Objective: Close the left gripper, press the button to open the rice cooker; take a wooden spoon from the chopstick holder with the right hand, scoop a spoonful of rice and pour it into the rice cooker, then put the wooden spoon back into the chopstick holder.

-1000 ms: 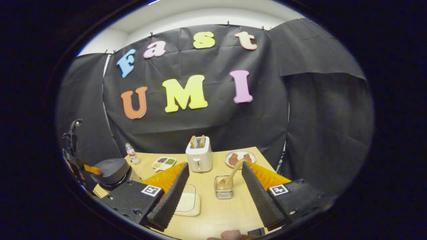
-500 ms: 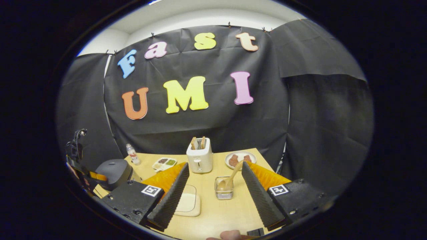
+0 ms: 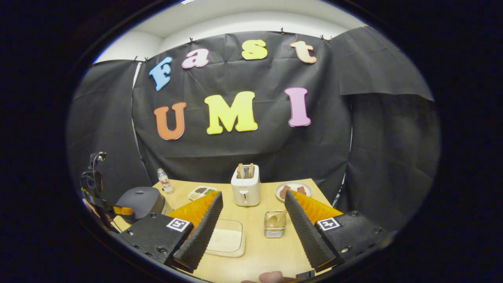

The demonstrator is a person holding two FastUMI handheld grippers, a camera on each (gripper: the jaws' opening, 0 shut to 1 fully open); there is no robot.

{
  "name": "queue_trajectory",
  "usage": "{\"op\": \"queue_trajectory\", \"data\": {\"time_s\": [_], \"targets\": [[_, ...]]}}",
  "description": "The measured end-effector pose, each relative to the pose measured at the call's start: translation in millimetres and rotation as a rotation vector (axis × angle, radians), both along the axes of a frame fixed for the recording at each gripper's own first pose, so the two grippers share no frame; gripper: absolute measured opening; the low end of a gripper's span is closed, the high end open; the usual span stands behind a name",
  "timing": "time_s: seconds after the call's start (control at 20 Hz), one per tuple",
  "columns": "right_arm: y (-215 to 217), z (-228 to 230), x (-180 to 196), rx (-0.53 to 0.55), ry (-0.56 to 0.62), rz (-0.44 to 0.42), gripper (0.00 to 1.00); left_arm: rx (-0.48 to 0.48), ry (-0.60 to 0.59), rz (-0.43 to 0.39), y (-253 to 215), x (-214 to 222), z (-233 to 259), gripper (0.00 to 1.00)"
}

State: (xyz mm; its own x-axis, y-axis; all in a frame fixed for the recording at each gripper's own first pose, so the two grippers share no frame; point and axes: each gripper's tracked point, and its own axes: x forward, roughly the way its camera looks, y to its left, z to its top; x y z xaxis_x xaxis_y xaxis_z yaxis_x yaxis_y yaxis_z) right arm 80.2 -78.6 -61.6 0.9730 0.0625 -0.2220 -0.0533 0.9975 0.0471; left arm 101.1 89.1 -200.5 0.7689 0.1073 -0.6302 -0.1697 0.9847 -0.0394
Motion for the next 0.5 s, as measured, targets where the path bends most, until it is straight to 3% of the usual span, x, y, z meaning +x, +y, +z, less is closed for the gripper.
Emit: {"op": "queue_trajectory", "data": {"time_s": [0.2,0.35,0.5], "targets": [[16.3,21.5,2.3,-0.009,-0.045,-0.002,1.0,-0.002,-0.212,-0.005,2.5,5.1,68.5,0.95],[33.2,38.3,-2.4,-0.018,-0.076,-0.006,1.0,0.055,-0.391,-0.05,3.8,5.2,124.0,0.94],[49.3,54.7,-12.4,-0.021,-0.111,-0.021,1.0,0.049,-0.519,-0.117,-11.5,-11.1,169.2,0.94]]}}
